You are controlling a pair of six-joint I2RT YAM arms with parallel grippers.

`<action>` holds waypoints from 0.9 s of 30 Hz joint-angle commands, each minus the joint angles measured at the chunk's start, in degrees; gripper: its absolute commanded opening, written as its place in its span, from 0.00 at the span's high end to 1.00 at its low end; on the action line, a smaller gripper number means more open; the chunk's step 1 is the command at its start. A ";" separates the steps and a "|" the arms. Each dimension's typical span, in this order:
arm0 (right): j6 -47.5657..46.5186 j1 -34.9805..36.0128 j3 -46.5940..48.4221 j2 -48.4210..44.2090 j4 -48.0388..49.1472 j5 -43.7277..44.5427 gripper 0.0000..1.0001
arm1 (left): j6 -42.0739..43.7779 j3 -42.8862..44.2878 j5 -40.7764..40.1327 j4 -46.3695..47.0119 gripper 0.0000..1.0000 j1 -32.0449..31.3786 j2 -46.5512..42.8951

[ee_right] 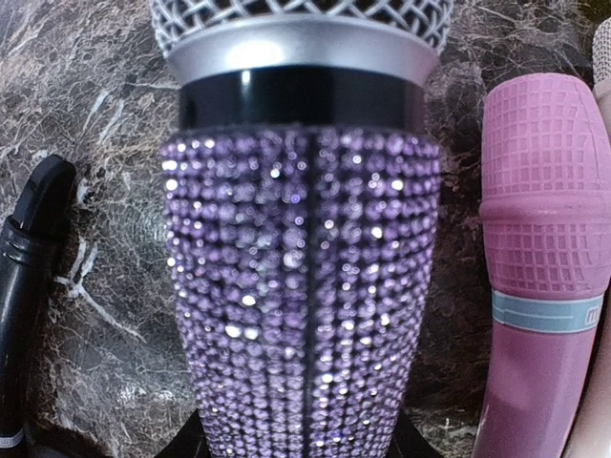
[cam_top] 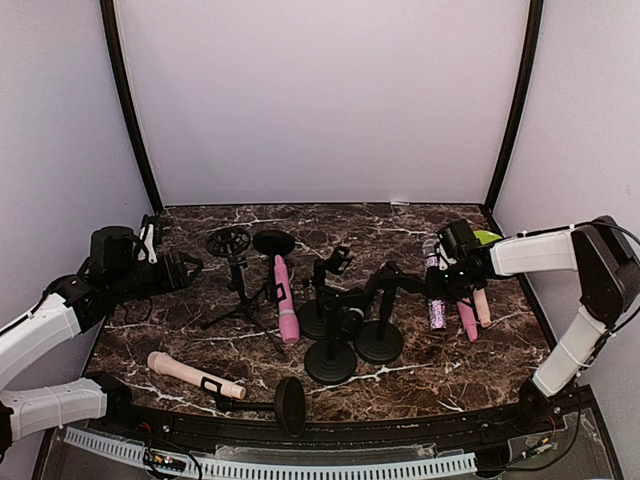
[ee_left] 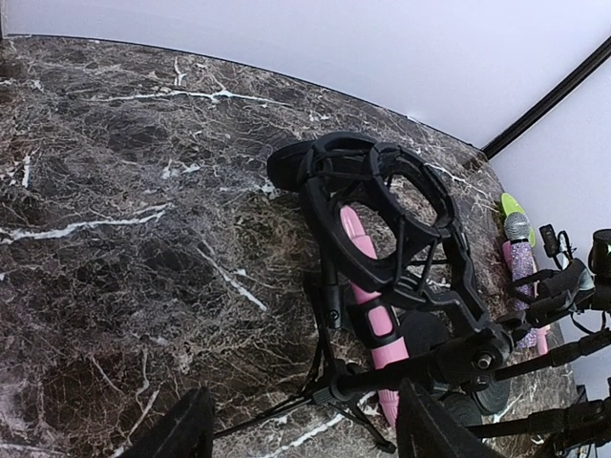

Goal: Remove the microphone from the stand
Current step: Place the microphone at the center of the board, then pick up the microphone stand with the microphone from the corner of the board.

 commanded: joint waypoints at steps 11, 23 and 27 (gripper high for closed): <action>0.59 -0.15 -0.58 -1.98 1.40 2.93 0.41 | 4.36 3.93 -1.37 -1.91 0.31 0.08 0.90; 0.70 -0.19 0.47 -12.12 -1.20 1.41 0.38 | 5.73 5.03 -0.22 -2.72 0.31 0.08 0.24; -0.88 -0.15 2.54 -21.95 -1.15 -2.62 0.32 | 8.20 8.44 1.36 -3.99 0.23 0.32 0.83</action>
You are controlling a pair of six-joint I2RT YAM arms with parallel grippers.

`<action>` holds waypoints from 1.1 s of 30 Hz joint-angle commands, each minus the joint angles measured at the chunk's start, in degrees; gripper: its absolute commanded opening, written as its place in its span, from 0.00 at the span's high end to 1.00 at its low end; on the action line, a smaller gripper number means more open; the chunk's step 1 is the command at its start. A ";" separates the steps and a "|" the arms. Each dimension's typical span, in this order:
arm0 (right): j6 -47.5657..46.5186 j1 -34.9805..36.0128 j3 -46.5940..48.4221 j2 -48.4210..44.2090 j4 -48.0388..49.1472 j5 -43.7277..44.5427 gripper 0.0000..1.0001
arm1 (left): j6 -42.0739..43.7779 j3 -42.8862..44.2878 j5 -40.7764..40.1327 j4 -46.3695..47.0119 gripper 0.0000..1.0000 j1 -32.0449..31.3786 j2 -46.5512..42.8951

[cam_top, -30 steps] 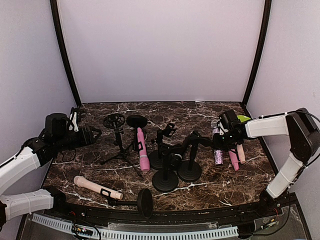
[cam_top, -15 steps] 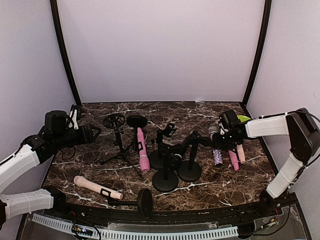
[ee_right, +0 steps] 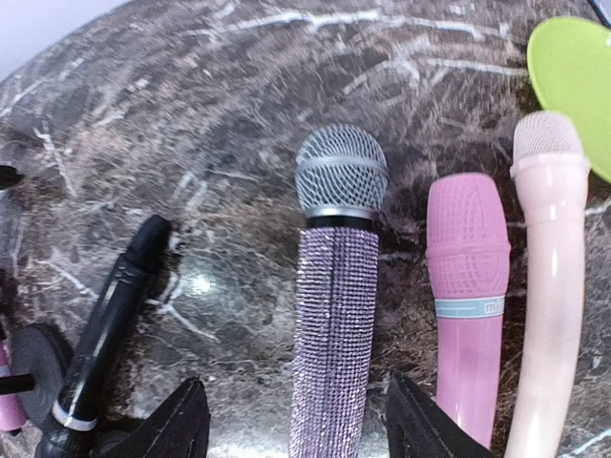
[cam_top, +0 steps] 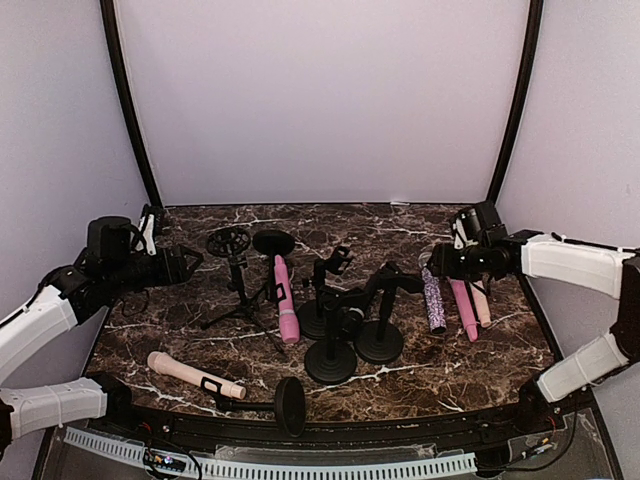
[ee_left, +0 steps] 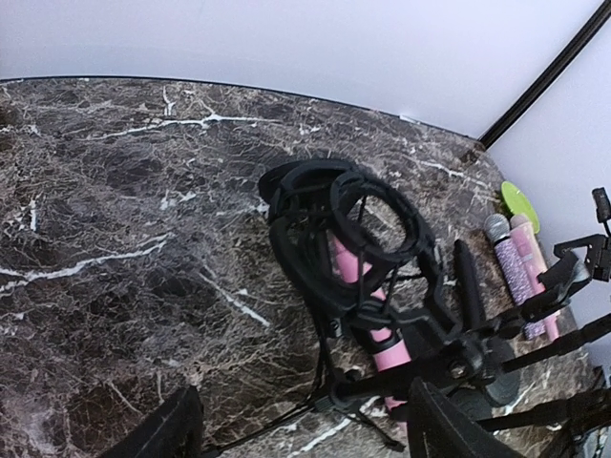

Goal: Remove the microphone from the stand
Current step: Pick up the microphone stand with the microphone from the corner of the board.

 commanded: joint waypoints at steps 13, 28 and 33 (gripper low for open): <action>-7.33 26.34 14.02 -18.56 2.93 -5.61 0.17 | 9.28 13.00 11.88 -0.03 0.19 14.48 10.28; 5.98 58.90 29.78 4.92 -1.87 16.93 0.16 | 13.33 8.25 4.01 2.94 0.19 14.55 4.61; 11.97 61.33 36.01 14.24 -8.57 17.36 0.16 | 13.19 7.81 3.89 2.53 0.19 14.57 2.72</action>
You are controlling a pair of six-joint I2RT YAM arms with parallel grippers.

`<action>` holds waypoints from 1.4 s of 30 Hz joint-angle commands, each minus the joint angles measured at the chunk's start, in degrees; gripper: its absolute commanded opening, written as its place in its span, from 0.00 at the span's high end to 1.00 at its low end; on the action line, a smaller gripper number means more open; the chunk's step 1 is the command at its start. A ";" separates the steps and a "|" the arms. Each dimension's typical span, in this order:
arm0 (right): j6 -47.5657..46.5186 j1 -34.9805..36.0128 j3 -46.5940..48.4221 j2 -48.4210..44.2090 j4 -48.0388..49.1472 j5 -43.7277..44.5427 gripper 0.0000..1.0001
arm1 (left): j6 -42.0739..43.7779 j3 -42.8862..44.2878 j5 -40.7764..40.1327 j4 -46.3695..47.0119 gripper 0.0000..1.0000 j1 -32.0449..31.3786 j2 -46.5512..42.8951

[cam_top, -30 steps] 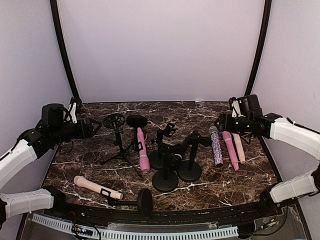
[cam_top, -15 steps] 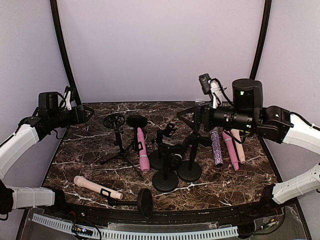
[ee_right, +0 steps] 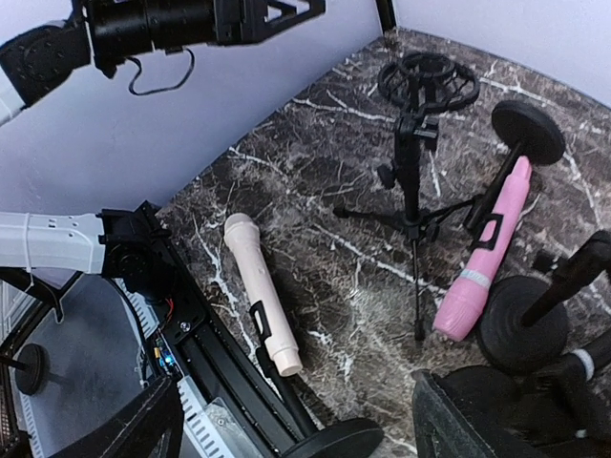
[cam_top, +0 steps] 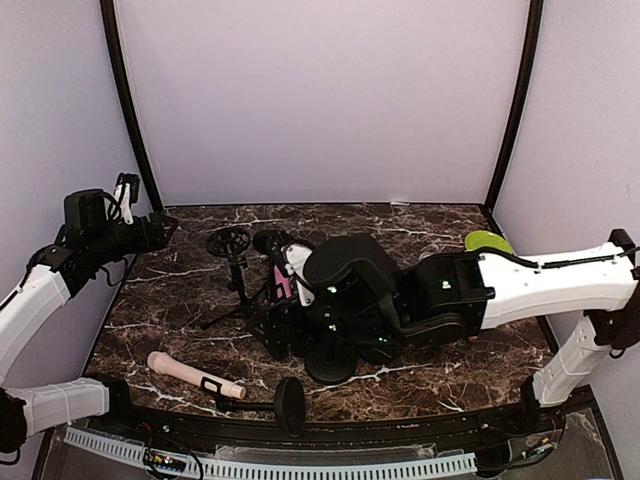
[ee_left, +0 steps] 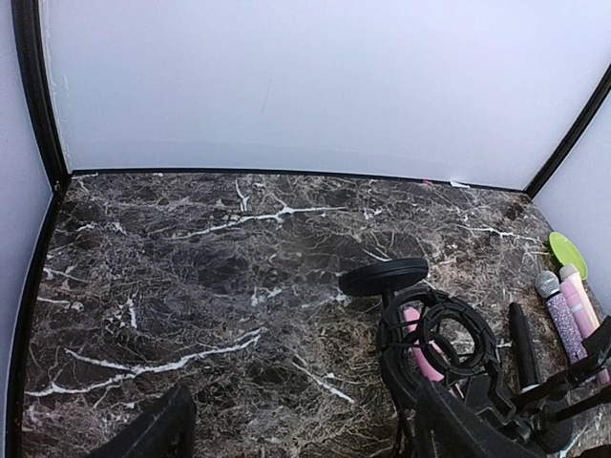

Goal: Remove the microphone from the stand
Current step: Pick up the microphone stand with the microphone from the corner of the board.

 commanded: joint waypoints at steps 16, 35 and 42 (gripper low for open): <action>20.63 1.98 26.55 30.56 -34.38 0.36 0.14 | 0.09 -2.21 0.99 1.19 0.19 0.34 -3.01; 25.38 1.83 34.58 39.20 -43.82 -12.03 0.17 | -0.97 -2.25 4.85 1.74 0.19 0.39 -2.95; 28.87 1.51 36.15 40.76 -48.57 -12.75 0.35 | -1.30 -2.47 5.64 1.96 0.19 0.42 -4.06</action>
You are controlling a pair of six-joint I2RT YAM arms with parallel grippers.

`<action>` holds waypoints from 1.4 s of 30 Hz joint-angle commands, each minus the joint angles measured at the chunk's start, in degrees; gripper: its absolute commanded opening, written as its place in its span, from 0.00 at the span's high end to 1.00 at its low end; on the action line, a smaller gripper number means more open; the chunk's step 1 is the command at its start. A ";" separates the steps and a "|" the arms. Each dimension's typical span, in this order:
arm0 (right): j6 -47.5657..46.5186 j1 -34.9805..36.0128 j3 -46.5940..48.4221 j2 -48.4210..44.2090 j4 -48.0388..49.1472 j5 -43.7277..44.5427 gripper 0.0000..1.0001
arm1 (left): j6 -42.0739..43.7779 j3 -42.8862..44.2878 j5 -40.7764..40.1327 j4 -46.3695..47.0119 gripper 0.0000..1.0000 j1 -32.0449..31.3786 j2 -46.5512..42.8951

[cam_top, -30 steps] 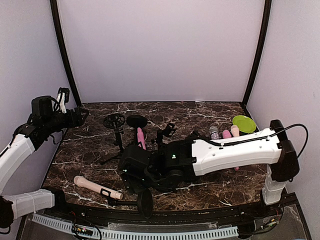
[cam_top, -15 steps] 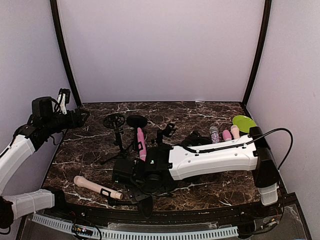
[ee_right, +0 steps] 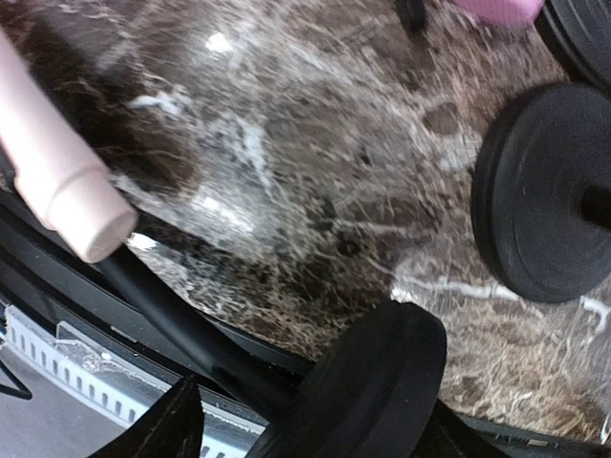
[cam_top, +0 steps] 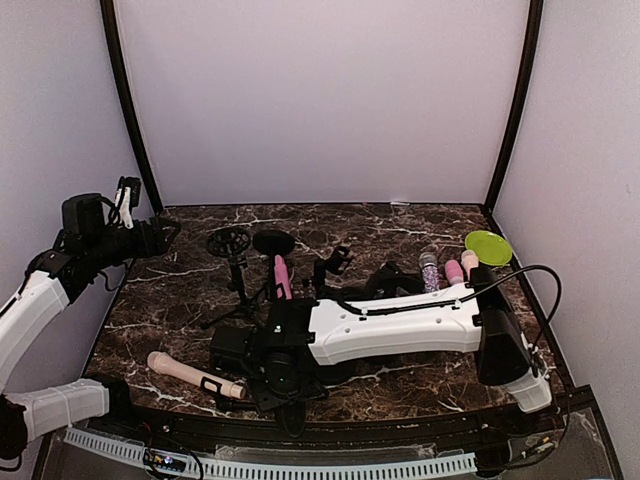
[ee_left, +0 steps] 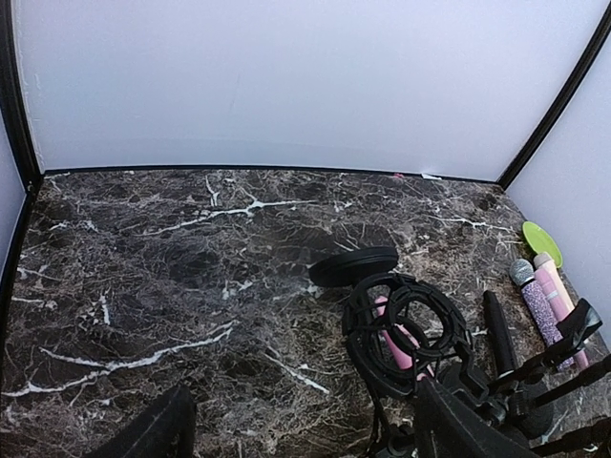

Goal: Remove the microphone from the stand
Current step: Pick up the microphone stand with the microphone from the corner of the board, then pass from the right arm to the left

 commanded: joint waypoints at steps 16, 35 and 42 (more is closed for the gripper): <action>7.26 -3.82 -7.25 -7.06 3.50 0.74 0.85 | -0.73 -0.81 1.79 1.88 0.19 0.42 -2.86; 2.68 -6.49 -13.96 -21.47 11.23 0.50 1.00 | 2.21 20.44 -3.61 -6.52 0.14 0.49 -3.28; -2.45 -9.26 -17.40 -30.08 16.92 -1.41 1.00 | 2.37 29.01 -5.57 -10.50 0.13 0.45 -3.84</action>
